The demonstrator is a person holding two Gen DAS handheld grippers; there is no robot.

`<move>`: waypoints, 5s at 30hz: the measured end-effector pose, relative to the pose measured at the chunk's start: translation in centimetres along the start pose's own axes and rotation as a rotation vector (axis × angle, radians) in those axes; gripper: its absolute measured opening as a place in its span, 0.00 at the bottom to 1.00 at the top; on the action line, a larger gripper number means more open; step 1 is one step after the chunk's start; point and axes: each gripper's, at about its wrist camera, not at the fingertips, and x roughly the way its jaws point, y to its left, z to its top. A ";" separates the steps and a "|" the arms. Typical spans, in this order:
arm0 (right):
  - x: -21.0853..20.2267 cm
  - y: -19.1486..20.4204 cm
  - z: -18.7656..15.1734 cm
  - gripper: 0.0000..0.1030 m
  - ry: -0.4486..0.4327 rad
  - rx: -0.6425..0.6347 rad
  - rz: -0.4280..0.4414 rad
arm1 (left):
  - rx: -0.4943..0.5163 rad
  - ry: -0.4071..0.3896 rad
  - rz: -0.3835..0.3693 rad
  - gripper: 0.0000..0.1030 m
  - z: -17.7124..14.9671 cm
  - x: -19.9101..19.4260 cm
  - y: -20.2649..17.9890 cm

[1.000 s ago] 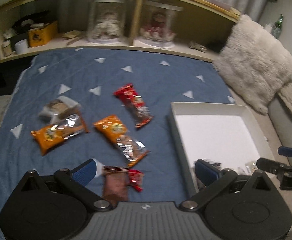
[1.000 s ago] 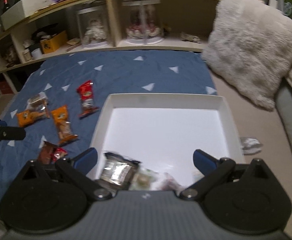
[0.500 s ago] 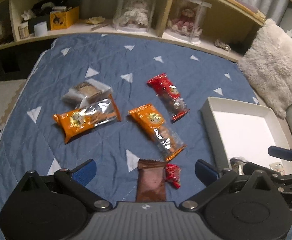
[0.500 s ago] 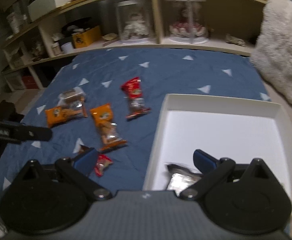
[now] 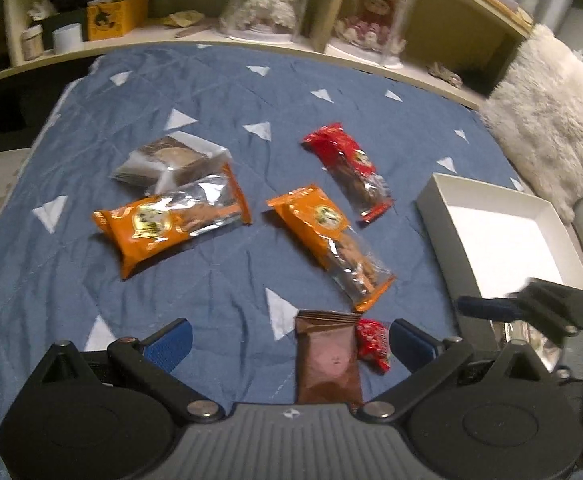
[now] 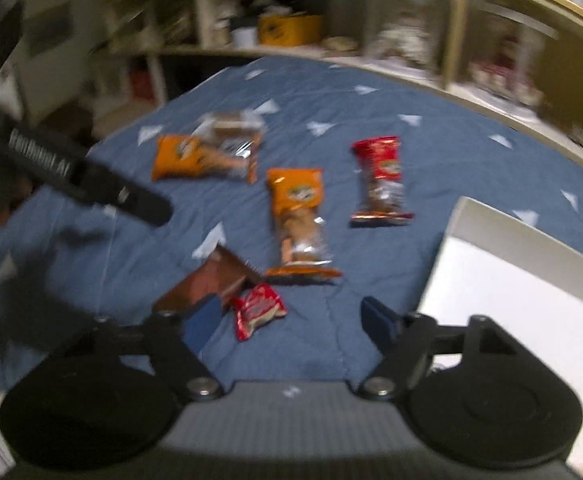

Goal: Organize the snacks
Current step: 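Move both tools back toward the brown pack and red candy, then grasp the brown chocolate pack with the left gripper while the right gripper grasps the small red candy, then carry both snacks over the white box and open both grippers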

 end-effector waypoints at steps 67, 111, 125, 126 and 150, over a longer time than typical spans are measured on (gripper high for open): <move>6.1 -1.1 -0.2 0.60 0.218 -0.191 0.234 | 0.219 0.169 0.071 0.45 -2.5 6.6 -3.1; -7.7 -10.3 -0.9 0.39 -0.032 0.300 -0.175 | 0.072 -0.116 -0.130 0.42 4.8 0.7 -14.1; -9.4 -16.9 -4.8 0.39 -0.015 0.499 -0.258 | 0.138 -0.038 -0.150 0.42 6.7 6.7 -21.4; -9.4 -17.5 -5.2 0.39 -0.007 0.515 -0.264 | 0.143 -0.032 -0.146 0.42 6.7 7.1 -21.7; -3.3 -19.0 -5.0 0.42 0.121 0.560 -0.145 | 0.167 0.067 -0.053 0.58 7.3 13.9 -21.8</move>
